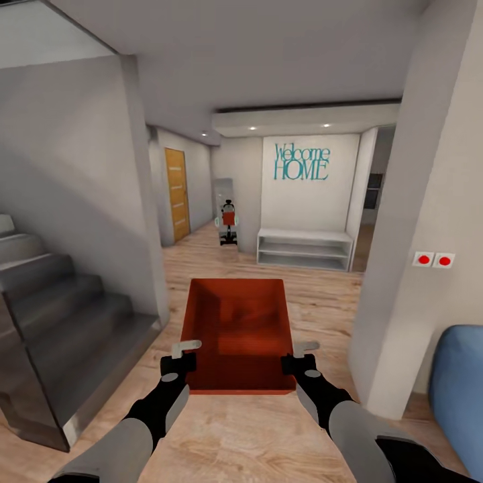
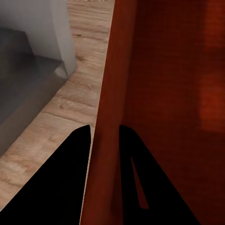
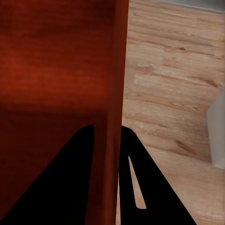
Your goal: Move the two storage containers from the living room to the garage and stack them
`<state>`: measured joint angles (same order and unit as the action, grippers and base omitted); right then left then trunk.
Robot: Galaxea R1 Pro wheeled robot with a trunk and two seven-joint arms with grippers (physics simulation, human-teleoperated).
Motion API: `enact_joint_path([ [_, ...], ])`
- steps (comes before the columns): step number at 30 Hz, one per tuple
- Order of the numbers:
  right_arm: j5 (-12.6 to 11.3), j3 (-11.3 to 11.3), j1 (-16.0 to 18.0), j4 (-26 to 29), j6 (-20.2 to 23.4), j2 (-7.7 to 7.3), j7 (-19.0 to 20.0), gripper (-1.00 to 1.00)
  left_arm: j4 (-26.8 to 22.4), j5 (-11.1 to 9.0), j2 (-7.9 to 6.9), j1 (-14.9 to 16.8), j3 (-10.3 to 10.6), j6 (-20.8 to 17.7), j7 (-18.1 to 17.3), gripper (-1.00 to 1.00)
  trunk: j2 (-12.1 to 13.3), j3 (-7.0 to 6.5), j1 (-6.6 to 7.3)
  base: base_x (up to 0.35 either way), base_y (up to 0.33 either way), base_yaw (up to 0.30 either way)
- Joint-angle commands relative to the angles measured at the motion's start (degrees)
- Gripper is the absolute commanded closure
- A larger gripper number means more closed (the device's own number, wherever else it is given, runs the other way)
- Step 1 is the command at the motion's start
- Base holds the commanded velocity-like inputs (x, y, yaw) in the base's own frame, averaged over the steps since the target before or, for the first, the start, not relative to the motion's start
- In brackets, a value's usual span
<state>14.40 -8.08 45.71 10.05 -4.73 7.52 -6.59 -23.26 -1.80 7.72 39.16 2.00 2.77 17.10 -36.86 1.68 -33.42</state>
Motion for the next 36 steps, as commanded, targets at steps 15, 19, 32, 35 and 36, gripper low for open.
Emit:
enact_joint_path([
  [15, 0.1, -2.6, 0.1, -0.2, -0.2, 0.04, 0.3, 1.00, -0.1, 0.8, -1.48, 0.1, -0.1, 3.0, 1.0, 1.00, -0.1, 0.11, -0.05, 0.322, 0.000, 0.000],
  [19, 0.1, -2.6, 0.1, -0.2, -0.1, 0.04, 0.3, 1.00, -0.1, 0.8, -1.48, 0.0, -0.1, 3.0, 1.0, 1.00, -0.1, 0.11, -0.05, 0.322, 0.000, 0.000],
  [32, 0.2, -2.6, 0.1, -0.2, -0.2, 0.04, 0.3, 1.00, -0.1, 0.8, -1.48, 0.0, -0.1, 3.0, 1.0, 1.00, -0.1, 0.11, -0.05, 0.322, 0.000, 0.000],
  [35, 0.2, -2.6, 0.1, -0.2, -0.2, 0.04, 0.3, 1.00, -0.1, 0.8, -1.48, 0.0, -0.1, 3.0, 1.0, 1.00, -0.1, 0.11, -0.05, 0.322, 0.000, 0.000],
  [36, 0.2, -2.6, 0.1, -0.2, -0.2, 0.04, 0.3, 1.00, -0.1, 0.8, -1.48, 0.0, -0.1, 3.0, 1.0, 1.00, -0.1, 0.11, -0.05, 0.322, 0.000, 0.000],
])
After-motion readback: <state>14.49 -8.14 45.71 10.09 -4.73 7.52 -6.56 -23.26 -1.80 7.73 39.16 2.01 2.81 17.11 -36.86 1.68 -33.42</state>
